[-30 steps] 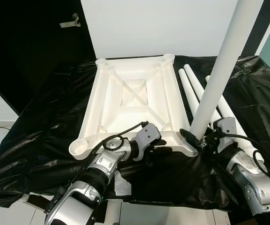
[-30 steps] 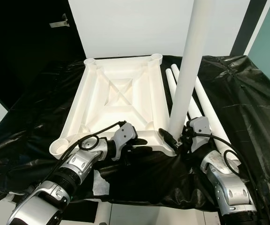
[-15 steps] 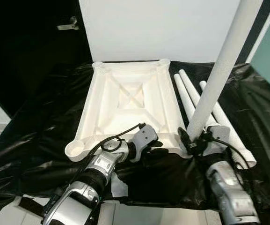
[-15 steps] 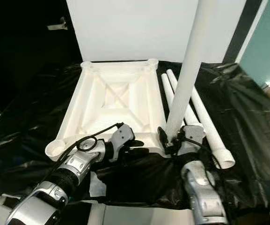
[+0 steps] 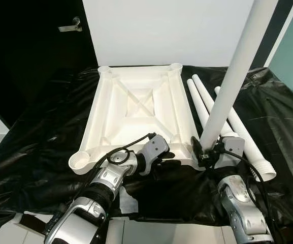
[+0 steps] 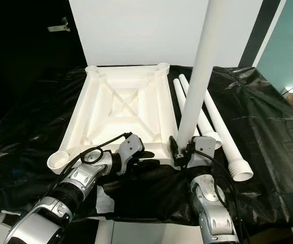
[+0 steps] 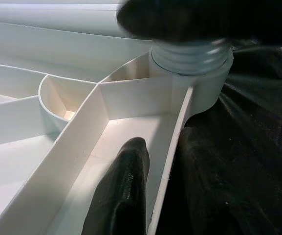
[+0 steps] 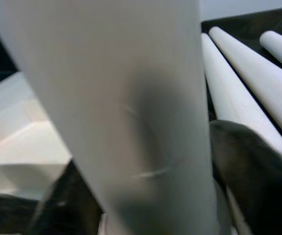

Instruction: Building children table

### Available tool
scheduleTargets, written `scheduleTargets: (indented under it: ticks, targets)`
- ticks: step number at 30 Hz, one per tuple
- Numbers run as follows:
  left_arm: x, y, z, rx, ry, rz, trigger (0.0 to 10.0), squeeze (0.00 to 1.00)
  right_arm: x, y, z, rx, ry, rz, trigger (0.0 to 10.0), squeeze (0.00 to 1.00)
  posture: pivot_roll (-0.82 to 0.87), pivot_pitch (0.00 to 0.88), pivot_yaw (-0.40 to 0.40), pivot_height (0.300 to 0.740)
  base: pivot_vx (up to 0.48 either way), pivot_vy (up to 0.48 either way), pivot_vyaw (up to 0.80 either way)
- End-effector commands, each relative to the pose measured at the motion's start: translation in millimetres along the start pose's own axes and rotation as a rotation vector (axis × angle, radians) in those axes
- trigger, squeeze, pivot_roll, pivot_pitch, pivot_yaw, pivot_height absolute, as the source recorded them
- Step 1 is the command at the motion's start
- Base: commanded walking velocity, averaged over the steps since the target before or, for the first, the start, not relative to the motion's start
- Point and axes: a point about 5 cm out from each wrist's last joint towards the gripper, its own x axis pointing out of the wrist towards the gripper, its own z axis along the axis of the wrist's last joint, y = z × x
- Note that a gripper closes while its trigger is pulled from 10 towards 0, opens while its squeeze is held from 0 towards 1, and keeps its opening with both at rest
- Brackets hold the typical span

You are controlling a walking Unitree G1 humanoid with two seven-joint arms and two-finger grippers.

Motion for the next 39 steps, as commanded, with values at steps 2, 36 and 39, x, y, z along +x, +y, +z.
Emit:
scheduleTargets:
  ticks: [2,36,39]
  targets:
    - [2.2,-17.0,-26.7,-0.072,0.091,-0.104,10.0,0.00,-1.0,-7.1,2.3,-0.028,-0.008,0.040,10.0,1.00,-0.12,0.000,0.033,0.740,0.000,0.000,0.00]
    - [-0.7,-15.2,-27.8,-0.065,0.095,-0.078,10.0,0.00,-3.4,-13.3,8.2,0.083,0.061,0.344,0.0,0.00,-0.08,0.000,0.009,0.740,0.000,0.000,0.00]
    - [-2.1,-15.7,-28.4,-0.067,0.095,-0.078,10.0,0.00,-8.3,-2.2,-6.3,0.152,0.062,0.085,0.0,0.00,-0.08,0.000,0.013,0.740,0.000,0.000,0.00]
